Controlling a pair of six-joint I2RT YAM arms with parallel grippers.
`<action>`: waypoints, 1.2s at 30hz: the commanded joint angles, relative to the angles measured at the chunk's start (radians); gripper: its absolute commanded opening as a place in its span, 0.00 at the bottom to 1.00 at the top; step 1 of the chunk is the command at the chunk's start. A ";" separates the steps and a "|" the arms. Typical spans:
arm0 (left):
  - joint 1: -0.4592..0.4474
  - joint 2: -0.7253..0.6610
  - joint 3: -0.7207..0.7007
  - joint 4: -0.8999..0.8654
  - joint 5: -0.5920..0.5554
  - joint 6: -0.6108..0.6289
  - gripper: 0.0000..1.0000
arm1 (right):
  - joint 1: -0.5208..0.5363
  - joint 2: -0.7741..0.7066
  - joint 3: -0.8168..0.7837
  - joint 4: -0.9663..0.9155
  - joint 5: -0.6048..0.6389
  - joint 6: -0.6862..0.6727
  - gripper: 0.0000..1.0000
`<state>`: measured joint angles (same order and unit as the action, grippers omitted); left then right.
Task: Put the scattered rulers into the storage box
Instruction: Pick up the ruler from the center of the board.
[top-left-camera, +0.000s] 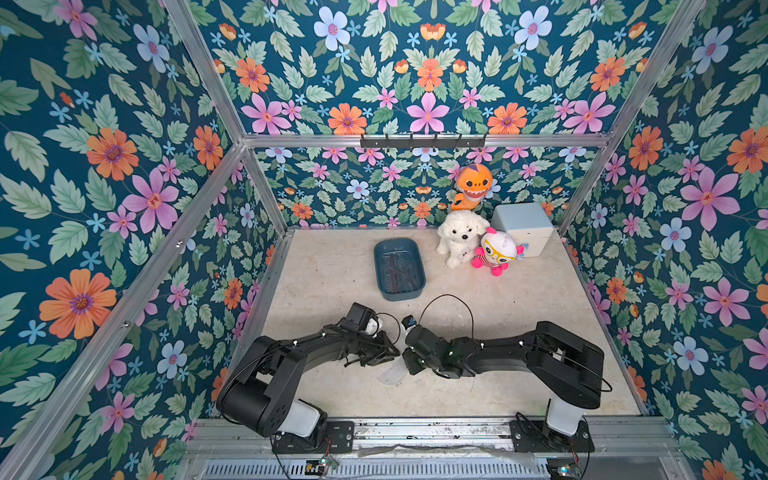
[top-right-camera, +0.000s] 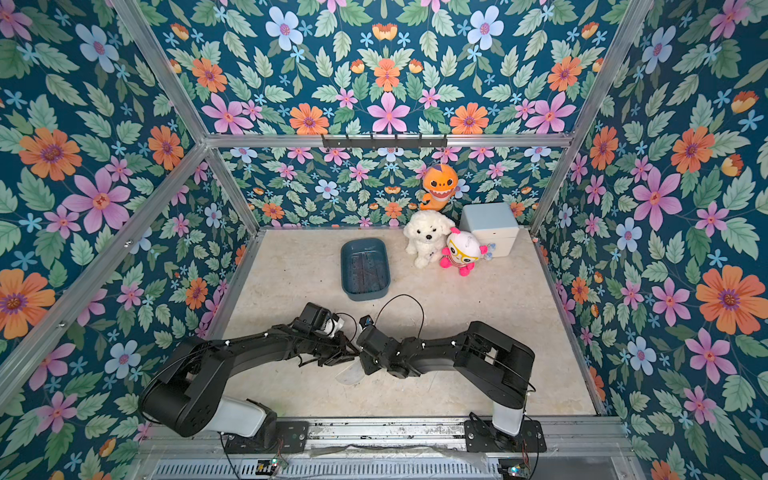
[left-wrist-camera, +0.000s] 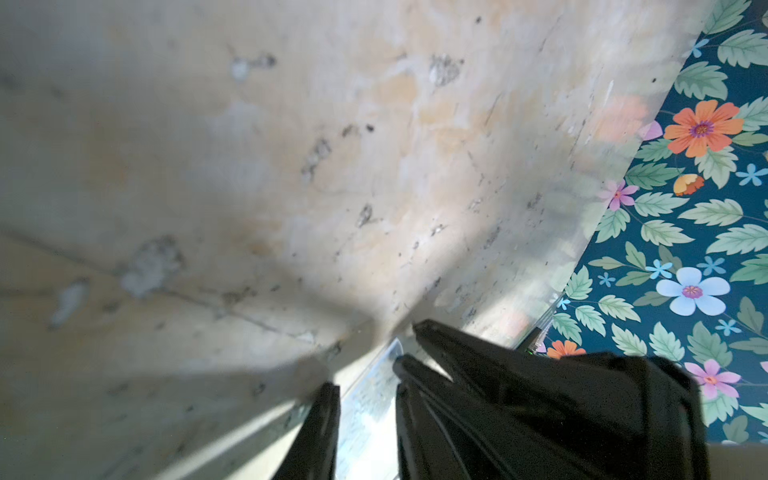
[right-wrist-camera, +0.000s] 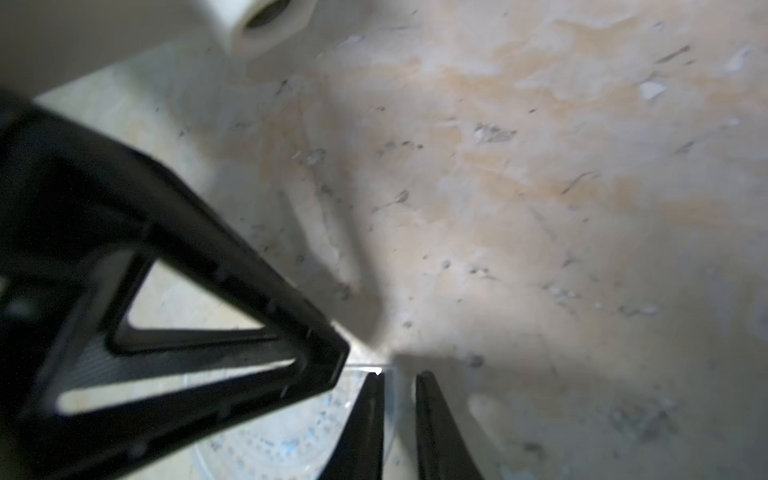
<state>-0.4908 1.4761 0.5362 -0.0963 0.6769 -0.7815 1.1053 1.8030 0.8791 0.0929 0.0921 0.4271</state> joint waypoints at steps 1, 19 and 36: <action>-0.003 0.020 0.010 -0.047 -0.081 -0.008 0.30 | -0.029 0.003 -0.005 -0.114 0.016 -0.017 0.18; 0.247 -0.155 0.101 -0.253 -0.209 0.150 0.35 | 0.189 -0.015 0.111 -0.140 -0.161 -0.094 0.11; 0.247 -0.151 0.041 -0.200 -0.152 0.133 0.37 | 0.173 0.065 0.083 -0.129 -0.182 -0.012 0.06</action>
<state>-0.2432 1.3239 0.5781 -0.3065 0.5171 -0.6495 1.2934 1.8584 0.9775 0.0093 -0.1341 0.3985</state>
